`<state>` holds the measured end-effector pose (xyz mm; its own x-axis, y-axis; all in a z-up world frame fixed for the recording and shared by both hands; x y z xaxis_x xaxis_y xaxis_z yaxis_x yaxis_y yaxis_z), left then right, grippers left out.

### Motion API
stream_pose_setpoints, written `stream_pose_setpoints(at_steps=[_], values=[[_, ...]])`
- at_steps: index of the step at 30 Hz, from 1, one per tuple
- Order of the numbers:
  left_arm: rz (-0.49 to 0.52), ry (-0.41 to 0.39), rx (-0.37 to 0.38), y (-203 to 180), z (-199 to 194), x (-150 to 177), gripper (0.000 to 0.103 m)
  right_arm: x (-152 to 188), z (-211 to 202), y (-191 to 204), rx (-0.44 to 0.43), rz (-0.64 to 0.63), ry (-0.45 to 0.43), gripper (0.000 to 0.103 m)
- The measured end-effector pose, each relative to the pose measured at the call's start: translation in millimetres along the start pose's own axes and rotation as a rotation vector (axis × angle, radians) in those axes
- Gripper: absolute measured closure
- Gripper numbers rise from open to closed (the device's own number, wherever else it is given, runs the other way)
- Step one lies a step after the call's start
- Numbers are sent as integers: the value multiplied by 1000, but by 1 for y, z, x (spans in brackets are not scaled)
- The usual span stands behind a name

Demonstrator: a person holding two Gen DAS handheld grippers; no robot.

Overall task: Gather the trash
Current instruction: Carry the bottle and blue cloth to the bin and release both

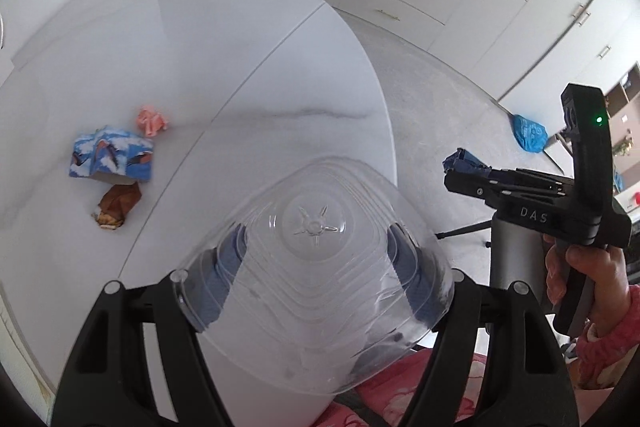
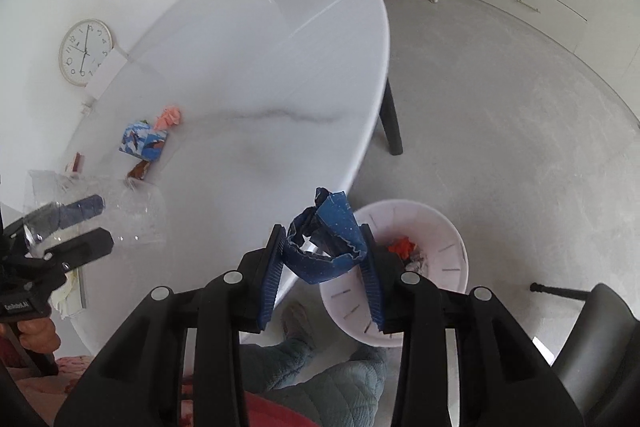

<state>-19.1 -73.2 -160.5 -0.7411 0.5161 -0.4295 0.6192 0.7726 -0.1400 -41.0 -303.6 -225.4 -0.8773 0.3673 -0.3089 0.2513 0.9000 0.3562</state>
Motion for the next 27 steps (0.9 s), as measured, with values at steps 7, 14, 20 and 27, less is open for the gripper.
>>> stream_pose_setpoints(at_steps=[7, 14, 20, 27], values=[[87, 11, 24, -41, 11, -6, 33, 34, 29, -40, 23, 65, 62, 64], [127, 29, 24, -60, 15, -5, 33, 57, 68, -64, 128, 75, 136, 30], [173, 49, 37, -81, 29, -9, 33, 64, 51, -92, 149, 165, 121, 17], [227, 71, 80, -121, 49, -22, 33, 62, 10, -146, 178, 278, 65, 17]])
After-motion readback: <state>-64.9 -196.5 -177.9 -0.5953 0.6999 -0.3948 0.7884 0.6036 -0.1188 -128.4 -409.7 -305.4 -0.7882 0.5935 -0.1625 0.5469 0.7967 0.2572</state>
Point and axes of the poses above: each gripper's, at about its wrist camera, not at the fingertips, and z roughly the way its jaws point, y to its left, x to its underside, the point moved 6 cm from there along z, roughly the way its jaws point, and after that the axes turned 8 degrees about z, right-handed, at the moved point
